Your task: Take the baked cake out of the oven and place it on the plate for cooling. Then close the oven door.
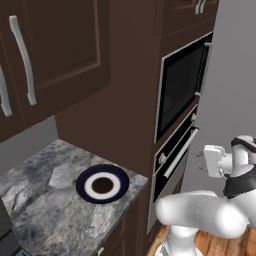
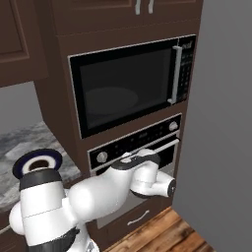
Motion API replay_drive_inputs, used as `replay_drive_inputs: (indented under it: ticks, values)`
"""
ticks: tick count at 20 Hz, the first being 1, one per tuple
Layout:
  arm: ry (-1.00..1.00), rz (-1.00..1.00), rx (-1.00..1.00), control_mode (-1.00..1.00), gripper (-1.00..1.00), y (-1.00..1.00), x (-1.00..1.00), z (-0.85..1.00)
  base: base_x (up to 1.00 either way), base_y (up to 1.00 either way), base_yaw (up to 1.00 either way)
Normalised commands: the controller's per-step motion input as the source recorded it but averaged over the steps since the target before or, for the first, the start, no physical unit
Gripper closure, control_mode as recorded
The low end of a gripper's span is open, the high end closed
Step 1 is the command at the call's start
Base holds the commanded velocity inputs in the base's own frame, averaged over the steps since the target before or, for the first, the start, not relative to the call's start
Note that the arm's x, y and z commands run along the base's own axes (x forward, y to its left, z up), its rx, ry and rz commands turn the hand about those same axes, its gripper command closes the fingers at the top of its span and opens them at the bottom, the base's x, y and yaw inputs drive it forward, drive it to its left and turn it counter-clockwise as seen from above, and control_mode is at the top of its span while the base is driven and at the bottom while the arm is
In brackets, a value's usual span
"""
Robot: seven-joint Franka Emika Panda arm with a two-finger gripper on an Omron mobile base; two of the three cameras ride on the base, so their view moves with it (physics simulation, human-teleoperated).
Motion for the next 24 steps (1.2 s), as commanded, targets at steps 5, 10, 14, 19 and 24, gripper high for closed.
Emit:
replay_drive_inputs:
  ticks: [5, 10, 14, 19, 24]
  values:
    - [0.00, 0.00, 0.06, -1.00, -1.00, 0.00, 0.19, -0.22, 0.00, 0.00, 0.00]
    - [0.00, 0.00, 0.00, -1.00, -1.00, 0.03, 0.04, -0.31, 0.00, 0.00, 0.00]
    - [0.00, 0.00, 0.00, -1.00, -1.00, 0.11, 0.01, -0.29, 0.00, 0.00, 0.00]
    - [0.00, 0.00, 0.00, -1.00, -1.00, 0.27, 0.05, -0.18, 0.00, 0.00, 0.00]
    - [0.00, -0.04, 0.00, -1.00, -1.00, 0.26, 0.16, -0.01, 0.00, 0.00, 0.00]
